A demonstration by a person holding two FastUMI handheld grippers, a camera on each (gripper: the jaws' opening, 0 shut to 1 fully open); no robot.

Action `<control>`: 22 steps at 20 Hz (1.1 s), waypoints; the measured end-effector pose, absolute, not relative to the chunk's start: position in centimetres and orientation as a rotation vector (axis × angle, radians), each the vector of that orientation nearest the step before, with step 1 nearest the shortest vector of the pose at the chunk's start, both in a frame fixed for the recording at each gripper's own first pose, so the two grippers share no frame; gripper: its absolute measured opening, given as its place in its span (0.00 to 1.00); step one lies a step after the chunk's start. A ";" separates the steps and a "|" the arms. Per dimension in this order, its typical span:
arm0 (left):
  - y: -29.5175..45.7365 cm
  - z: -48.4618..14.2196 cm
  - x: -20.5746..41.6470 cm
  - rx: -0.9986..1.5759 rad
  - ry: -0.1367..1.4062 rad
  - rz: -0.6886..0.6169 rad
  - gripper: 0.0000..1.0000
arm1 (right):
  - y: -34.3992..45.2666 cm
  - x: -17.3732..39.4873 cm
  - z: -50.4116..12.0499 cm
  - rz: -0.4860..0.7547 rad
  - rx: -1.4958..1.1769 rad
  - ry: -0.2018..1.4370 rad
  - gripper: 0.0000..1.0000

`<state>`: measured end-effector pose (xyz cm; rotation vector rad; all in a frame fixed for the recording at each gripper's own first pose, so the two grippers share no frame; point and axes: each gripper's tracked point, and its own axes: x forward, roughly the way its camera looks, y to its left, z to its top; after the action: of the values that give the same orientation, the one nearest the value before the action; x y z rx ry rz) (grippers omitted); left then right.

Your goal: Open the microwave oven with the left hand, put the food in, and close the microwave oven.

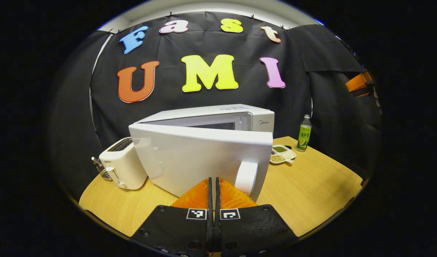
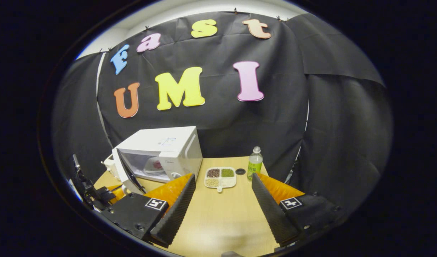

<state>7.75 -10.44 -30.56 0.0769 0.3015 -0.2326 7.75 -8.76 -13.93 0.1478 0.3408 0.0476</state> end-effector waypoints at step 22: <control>-17.2 -31.9 20.2 0.047 0.316 -0.278 0.00 | -12.3 7.9 -14.1 -0.025 0.168 0.383 0.92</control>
<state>20.17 -17.21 -31.88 0.0472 0.3160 -0.2782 7.87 -12.34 -14.11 0.1682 0.3827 -0.0245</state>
